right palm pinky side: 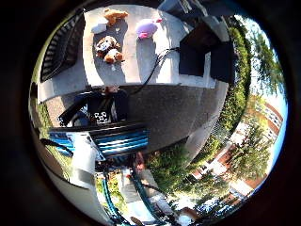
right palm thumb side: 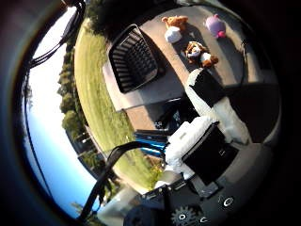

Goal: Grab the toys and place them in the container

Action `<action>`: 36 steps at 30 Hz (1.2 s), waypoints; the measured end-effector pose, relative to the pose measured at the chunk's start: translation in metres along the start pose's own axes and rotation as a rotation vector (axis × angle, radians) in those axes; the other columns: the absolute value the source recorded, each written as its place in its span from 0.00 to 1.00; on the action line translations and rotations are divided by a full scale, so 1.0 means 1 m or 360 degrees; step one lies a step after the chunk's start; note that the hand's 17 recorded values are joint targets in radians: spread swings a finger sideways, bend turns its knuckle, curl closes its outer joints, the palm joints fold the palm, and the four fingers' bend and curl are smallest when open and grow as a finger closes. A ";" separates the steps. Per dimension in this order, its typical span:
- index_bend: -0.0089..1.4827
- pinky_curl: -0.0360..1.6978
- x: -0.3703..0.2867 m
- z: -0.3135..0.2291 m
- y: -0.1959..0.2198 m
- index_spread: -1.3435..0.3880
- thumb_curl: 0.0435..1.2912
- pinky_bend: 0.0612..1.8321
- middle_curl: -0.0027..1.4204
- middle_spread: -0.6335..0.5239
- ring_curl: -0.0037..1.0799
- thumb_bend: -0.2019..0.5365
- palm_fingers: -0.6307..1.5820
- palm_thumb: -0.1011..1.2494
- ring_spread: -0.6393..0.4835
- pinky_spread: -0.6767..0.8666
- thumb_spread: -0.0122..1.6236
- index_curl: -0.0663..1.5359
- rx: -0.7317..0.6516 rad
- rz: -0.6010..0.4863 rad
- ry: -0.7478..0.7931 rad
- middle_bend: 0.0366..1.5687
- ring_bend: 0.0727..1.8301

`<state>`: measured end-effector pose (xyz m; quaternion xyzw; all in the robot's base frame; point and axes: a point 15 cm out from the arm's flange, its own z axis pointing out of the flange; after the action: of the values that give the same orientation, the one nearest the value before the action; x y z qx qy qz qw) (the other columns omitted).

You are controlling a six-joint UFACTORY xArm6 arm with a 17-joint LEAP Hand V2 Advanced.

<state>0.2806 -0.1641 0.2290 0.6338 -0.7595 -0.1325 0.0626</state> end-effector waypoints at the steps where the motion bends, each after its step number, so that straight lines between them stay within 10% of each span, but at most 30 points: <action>1: 0.14 0.15 0.004 -0.003 -0.002 0.66 0.26 0.08 0.22 0.58 0.29 0.25 0.44 0.60 0.80 0.70 0.80 0.28 0.0009 0.0002 -0.0001 0.09 0.07; 13: 0.11 0.16 0.035 0.007 -0.049 0.67 0.26 0.11 0.23 0.58 0.30 0.24 0.41 0.57 0.80 0.70 0.79 0.25 -0.0025 0.0025 -0.0021 0.09 0.08; 36: 0.11 0.19 0.136 0.151 -0.313 0.61 0.24 0.23 0.20 0.59 0.32 0.24 0.28 0.52 0.79 0.70 0.71 0.19 0.0186 -0.0219 0.0305 0.08 0.15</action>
<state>0.5109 -0.3296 -0.0134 0.6966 -0.7113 -0.0309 0.0886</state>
